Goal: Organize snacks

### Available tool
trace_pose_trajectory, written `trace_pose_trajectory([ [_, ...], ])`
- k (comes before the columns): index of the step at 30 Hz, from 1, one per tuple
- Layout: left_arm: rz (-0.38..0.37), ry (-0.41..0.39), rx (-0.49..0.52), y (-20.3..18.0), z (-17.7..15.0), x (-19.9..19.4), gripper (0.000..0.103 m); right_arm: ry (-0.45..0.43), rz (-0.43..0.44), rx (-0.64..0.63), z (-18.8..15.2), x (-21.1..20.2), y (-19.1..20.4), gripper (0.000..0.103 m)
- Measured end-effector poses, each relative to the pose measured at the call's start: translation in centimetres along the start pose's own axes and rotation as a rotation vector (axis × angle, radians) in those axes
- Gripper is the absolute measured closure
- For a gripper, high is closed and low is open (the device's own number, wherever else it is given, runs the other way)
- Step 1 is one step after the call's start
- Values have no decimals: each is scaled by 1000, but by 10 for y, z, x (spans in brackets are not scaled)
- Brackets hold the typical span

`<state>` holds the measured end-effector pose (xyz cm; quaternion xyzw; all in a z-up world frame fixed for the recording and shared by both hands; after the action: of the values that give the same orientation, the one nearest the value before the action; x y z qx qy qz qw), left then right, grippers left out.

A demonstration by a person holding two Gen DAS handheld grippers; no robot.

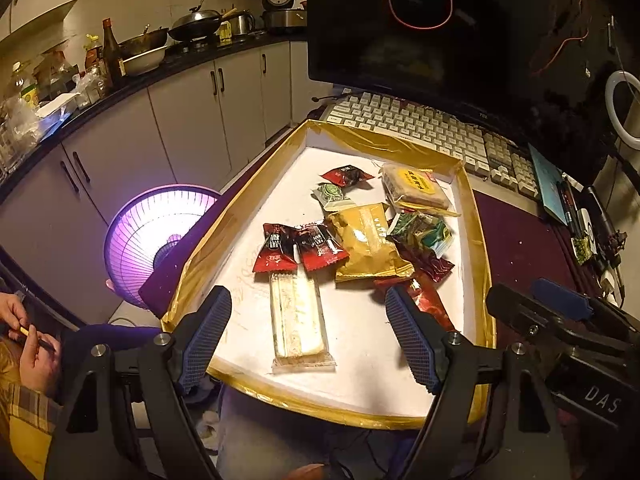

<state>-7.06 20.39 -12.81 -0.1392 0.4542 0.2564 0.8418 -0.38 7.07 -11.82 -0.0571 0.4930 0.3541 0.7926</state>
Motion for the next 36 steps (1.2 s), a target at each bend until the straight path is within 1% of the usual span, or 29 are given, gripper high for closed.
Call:
trace_pose_trajectory([
  [5, -6, 7, -2, 3, 3, 4, 23, 7, -2, 12, 3, 5, -2, 28],
  [11, -10, 15, -2, 5, 4, 7, 23, 17, -1, -4, 4, 9, 4, 28],
  [36, 8, 13, 4, 9, 4, 8, 23, 22, 2, -12, 4, 10, 9, 28],
])
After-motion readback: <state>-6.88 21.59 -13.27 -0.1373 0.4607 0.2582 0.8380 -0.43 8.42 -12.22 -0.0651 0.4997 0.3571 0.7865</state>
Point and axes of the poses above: each gripper's, at about its wrist camera, not at the fingertips, and x roughly the way its jaws point, y to its left, z to its top, the point moved 5 cm from there along x, roughly the way its jaws point, and after that the axes turned 9 degrees about y, right-handed, at the moved point
